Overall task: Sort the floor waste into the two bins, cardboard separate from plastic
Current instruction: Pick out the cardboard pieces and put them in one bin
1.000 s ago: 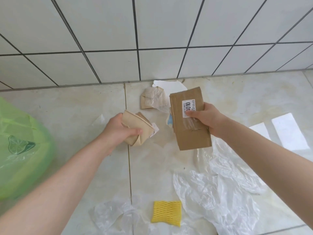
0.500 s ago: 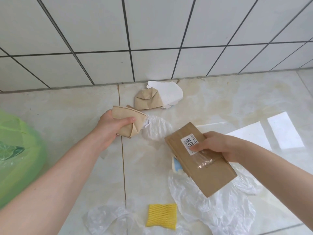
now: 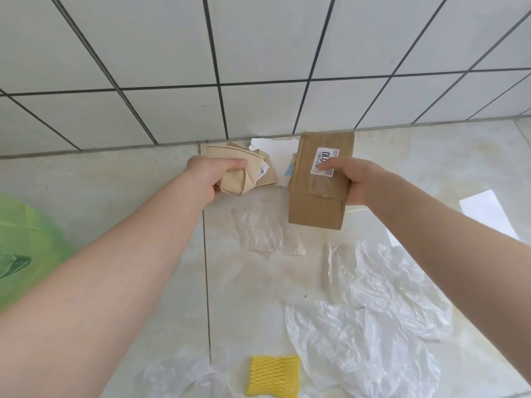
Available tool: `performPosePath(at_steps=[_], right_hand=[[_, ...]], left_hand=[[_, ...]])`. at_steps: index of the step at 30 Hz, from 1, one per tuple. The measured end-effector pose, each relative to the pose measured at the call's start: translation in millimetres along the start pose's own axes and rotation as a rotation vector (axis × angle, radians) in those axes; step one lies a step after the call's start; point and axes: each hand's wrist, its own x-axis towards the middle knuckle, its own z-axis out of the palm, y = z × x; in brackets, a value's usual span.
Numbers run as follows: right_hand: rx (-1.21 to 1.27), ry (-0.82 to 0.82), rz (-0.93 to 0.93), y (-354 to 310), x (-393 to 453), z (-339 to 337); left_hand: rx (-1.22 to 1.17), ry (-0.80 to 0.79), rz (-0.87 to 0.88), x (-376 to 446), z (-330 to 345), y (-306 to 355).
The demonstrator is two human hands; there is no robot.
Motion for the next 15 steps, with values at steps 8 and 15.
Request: performPosePath(at_steps=[8, 15], right_hand=[[0.025, 0.074, -0.012, -17.3, 21.3, 23.9], [0.057, 0.09, -0.024, -12.3, 33.0, 36.8]], left_hand=[[0.242, 0.169, 0.084, 12.5, 17.9, -11.0], [0.13, 0.113, 0.072, 9.8, 31.0, -11.0]])
